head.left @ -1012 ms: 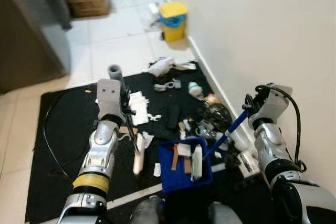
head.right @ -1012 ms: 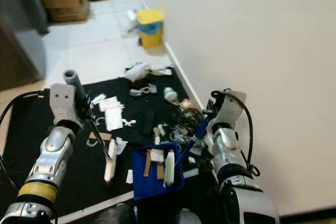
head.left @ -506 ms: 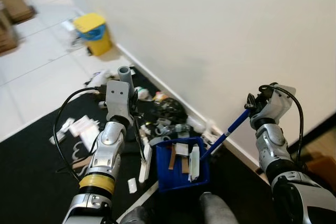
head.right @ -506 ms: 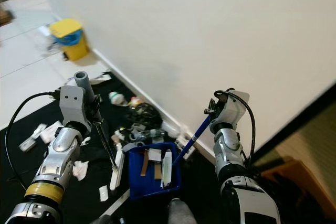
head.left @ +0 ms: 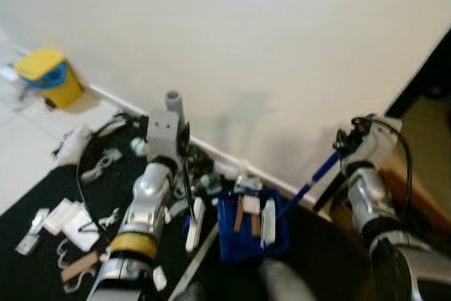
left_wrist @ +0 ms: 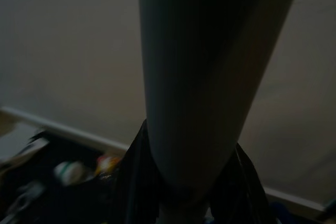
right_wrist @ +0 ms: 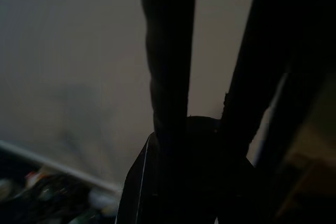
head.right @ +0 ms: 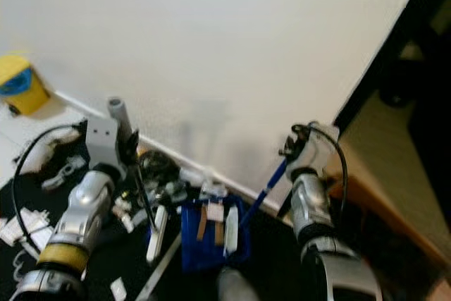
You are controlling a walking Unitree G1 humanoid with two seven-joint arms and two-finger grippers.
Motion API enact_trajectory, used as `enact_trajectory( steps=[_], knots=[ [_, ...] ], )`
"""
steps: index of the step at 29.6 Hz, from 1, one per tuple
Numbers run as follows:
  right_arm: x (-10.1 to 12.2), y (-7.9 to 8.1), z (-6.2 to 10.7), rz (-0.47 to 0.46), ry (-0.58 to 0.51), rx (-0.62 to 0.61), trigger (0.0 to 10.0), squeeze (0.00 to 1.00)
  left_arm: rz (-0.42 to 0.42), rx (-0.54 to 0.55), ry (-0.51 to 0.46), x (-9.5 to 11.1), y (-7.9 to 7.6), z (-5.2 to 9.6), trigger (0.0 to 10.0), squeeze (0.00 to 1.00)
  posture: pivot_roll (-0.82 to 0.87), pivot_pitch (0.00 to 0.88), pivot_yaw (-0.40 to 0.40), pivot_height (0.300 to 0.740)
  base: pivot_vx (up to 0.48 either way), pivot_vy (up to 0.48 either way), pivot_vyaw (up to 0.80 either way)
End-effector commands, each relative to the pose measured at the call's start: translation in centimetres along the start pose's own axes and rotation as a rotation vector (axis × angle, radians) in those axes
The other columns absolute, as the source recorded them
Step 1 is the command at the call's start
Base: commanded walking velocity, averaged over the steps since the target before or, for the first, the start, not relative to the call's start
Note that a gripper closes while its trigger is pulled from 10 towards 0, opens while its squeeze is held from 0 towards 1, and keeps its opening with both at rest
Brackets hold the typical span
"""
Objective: Sweep floor
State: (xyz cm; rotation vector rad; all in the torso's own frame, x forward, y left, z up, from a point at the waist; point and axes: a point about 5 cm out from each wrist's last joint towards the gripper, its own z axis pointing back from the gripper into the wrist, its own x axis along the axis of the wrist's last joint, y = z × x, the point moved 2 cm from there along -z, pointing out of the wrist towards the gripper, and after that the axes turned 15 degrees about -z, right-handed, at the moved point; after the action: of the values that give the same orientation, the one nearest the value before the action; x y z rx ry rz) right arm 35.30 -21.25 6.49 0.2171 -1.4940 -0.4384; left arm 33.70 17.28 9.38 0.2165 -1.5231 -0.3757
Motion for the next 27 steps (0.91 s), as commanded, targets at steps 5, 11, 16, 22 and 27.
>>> enact_trajectory(
  steps=[5, 11, 16, 22, 27],
  knots=[
    [0.28, -0.13, -0.09, -0.001, -0.005, -0.002, 10.0, 0.0, -0.029, -0.013, -0.006, 0.17, 0.17, 0.04, 10.0, 0.0, 0.02, 0.056, -0.023, 0.74, 0.0, 0.0, -0.8],
    [0.27, -0.22, -0.09, 0.002, 0.001, -0.003, 10.0, 0.0, -0.039, -0.025, -0.003, 0.16, 0.03, 0.06, 10.0, 0.0, 0.02, 0.059, -0.026, 0.74, 0.0, 0.0, -0.8],
    [0.19, -0.28, -0.1, -0.001, 0.01, -0.006, 10.0, 0.0, -0.043, -0.042, -0.004, 0.16, -0.1, 0.07, 10.0, 0.0, 0.02, 0.061, -0.027, 0.74, 0.0, 0.0, -0.8],
    [0.18, -0.37, -0.12, 0.0, 0.016, -0.01, 10.0, 0.0, -0.045, -0.057, 0.002, 0.05, -0.3, 0.08, 10.0, 0.0, 0.02, 0.065, -0.028, 0.74, 0.0, 0.0, -0.8],
    [0.21, -0.51, -0.13, -0.001, 0.02, -0.015, 10.0, 0.0, -0.047, -0.064, 0.003, 0.09, -0.42, -0.01, 10.0, 0.0, 0.02, 0.069, -0.027, 0.74, 0.0, 0.0, -0.8]
  ],
)
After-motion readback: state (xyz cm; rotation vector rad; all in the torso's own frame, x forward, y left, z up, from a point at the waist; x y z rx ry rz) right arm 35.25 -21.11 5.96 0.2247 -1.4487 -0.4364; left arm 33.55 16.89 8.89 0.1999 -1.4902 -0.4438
